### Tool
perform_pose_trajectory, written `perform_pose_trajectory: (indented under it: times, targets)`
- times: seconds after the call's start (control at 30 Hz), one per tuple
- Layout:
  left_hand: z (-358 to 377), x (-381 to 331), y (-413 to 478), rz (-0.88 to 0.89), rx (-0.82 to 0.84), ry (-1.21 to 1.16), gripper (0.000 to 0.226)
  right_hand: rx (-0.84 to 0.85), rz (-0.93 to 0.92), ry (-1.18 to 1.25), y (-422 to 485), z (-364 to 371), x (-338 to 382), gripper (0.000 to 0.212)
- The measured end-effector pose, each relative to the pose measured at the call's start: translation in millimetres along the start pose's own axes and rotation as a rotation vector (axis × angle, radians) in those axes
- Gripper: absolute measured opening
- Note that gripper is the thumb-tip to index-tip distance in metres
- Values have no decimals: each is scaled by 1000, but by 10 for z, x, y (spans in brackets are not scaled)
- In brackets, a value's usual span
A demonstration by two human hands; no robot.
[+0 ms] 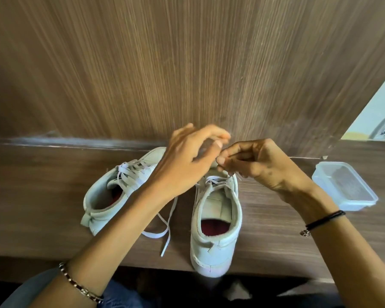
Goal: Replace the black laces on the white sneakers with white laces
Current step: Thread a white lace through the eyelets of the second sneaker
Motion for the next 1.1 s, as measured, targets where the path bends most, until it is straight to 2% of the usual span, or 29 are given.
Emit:
perform_pose_trajectory:
  times: [0.1, 0.17, 0.23, 0.33, 0.43, 0.5, 0.53, 0.6, 0.67, 0.77, 0.97, 1.07, 1.1]
  targets:
    - [127, 8, -19, -55, 207, -138, 26, -92, -14, 66, 8, -65, -6, 18]
    - [161, 67, -36, -82, 259, -125, 24, -101, 14, 66, -3, -98, -40, 25]
    - [141, 129, -37, -100, 260, -69, 17, -72, 69, 49, -31, -85, -75, 30]
    - [79, 151, -44, -152, 221, -4, 14, -86, 107, -80, -64, -30, -82, 22]
    - [47, 102, -72, -166, 197, 34, 12, -147, 92, -254, -149, 26, 20, 38]
    - [17, 86, -88, -178, 187, 59, 13, -108, 123, -304, -261, 103, 60, 46]
    - [-5, 75, -96, -196, 171, 60, 15, -77, 139, -351, -320, 149, 53, 46]
    - [-45, 89, -113, -250, 147, 29, 12, -90, 162, -413, -408, 199, 12, 33]
    - [-26, 120, -141, -302, 174, -44, 12, -170, 187, -365, -453, 175, -24, 17]
    - [94, 169, -212, -345, 255, -210, 13, -178, 224, -270, -475, 108, -14, 9]
    - [174, 177, -285, -350, 249, -341, 21, -170, 285, -24, -490, 17, -6, 4]
    - [155, 138, -285, -342, 228, -368, 5, -199, 310, 43, -495, 0, -22, 10]
    - [156, 115, -295, -343, 232, -378, 6, -202, 313, 54, -497, -6, -25, 12]
Point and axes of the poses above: each hand's wrist, its own y-axis towards the middle knuckle, its own z-axis out of the palm, x = y × z, the point moved 4 cm from there along y, towards the middle knuckle, and after that the axes turned 1 degree about -x, right-handed, at the moved point
